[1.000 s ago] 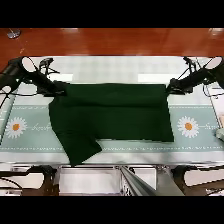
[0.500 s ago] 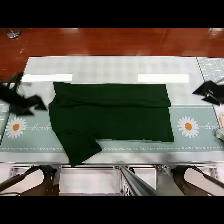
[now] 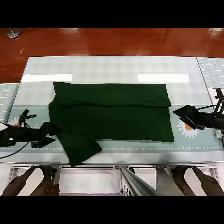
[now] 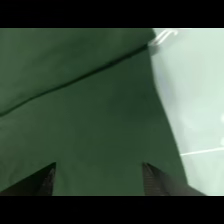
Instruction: Fold the shirts.
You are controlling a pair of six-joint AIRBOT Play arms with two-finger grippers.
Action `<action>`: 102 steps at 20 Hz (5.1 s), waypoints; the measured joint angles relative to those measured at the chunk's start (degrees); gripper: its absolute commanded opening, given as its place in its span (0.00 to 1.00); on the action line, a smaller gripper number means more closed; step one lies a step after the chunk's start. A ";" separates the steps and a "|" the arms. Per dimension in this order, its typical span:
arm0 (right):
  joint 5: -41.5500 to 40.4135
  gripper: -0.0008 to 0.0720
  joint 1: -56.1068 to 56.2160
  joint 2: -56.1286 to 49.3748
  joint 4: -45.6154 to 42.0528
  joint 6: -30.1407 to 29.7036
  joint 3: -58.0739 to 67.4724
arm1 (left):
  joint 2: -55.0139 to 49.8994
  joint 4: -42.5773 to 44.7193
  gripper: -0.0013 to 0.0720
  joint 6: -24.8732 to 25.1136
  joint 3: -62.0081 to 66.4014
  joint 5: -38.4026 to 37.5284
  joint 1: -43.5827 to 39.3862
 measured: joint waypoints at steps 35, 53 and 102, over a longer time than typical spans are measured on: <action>4.61 0.04 8.04 -21.62 -9.64 1.44 3.04 | -2.14 -10.69 0.05 5.27 2.54 12.90 -14.53; 0.79 0.87 12.76 -52.43 -0.37 4.46 48.78 | -41.11 -13.57 0.97 3.72 49.53 9.44 -15.28; 17.11 0.04 14.88 3.96 -7.74 13.51 32.37 | -59.39 -6.84 0.05 -6.86 84.65 14.43 -71.67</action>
